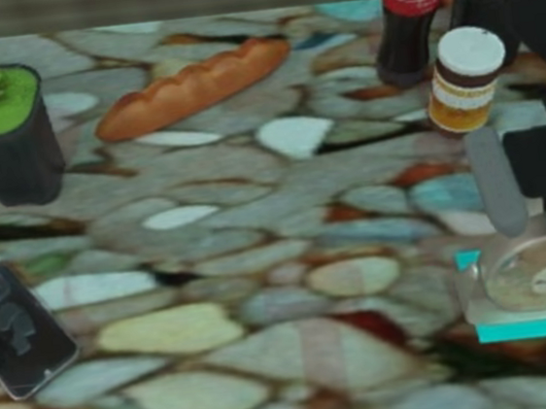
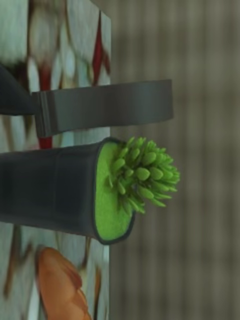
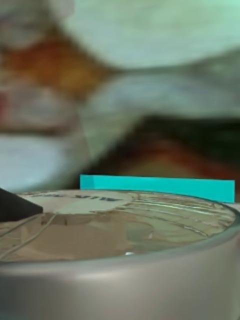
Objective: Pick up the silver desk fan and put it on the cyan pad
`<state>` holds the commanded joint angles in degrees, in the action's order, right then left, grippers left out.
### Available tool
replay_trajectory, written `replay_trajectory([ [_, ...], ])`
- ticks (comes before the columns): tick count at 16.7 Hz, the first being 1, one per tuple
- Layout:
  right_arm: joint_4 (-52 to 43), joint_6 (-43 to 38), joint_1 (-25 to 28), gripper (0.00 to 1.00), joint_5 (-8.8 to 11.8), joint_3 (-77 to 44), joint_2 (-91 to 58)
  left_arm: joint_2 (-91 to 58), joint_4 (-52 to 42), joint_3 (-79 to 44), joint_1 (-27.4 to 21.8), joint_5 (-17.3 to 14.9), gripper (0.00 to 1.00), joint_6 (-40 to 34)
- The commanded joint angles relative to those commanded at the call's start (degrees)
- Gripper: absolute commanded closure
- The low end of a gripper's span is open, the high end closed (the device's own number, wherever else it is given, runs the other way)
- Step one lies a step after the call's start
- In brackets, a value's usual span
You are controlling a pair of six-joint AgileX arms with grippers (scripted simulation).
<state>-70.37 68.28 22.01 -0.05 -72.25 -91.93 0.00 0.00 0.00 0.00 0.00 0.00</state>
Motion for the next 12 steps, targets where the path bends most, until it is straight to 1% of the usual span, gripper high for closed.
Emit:
replay_trajectory([
  [9, 0.0, 0.0, 0.0, 0.02, 0.0, 0.0, 0.0, 0.0, 0.0, 0.0, 0.0, 0.0, 0.0, 0.0],
  [10, 0.0, 0.0, 0.0, 0.0, 0.0, 0.0, 0.0, 0.0, 0.0, 0.0, 0.0, 0.0, 0.0, 0.0],
  [12, 0.0, 0.0, 0.0, 0.0, 0.0, 0.0, 0.0, 0.0, 0.0, 0.0, 0.0, 0.0, 0.0, 0.0],
])
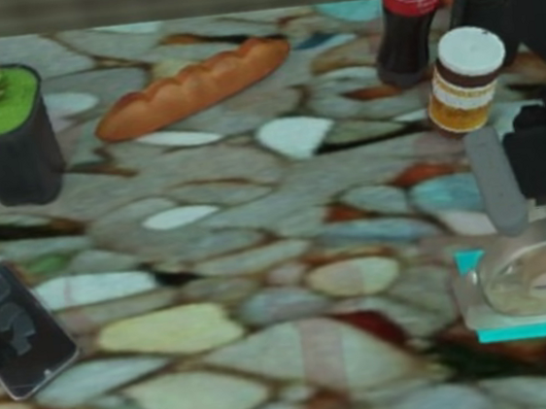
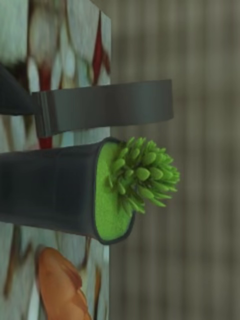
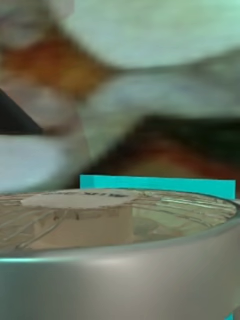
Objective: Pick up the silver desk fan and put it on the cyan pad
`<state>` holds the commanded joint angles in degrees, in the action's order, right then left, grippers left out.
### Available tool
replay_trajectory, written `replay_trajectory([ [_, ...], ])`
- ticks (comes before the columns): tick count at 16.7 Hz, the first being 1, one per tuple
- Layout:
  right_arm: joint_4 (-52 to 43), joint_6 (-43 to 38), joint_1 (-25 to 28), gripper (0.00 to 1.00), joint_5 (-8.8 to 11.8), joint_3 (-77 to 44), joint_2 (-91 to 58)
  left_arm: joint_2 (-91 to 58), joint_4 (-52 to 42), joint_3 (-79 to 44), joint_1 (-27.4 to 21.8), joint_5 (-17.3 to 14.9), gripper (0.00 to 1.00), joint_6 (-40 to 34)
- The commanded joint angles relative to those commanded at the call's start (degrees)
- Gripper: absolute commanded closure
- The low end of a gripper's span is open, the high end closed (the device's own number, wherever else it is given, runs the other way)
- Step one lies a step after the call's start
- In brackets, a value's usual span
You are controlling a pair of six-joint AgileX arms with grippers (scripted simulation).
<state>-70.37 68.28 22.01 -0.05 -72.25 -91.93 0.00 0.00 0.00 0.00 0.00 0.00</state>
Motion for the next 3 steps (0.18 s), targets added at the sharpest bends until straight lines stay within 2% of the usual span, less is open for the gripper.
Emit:
replay_trajectory([
  [3, 0.0, 0.0, 0.0, 0.0, 0.0, 0.0, 0.0, 0.0, 0.0, 0.0, 0.0, 0.0, 0.0, 0.0],
])
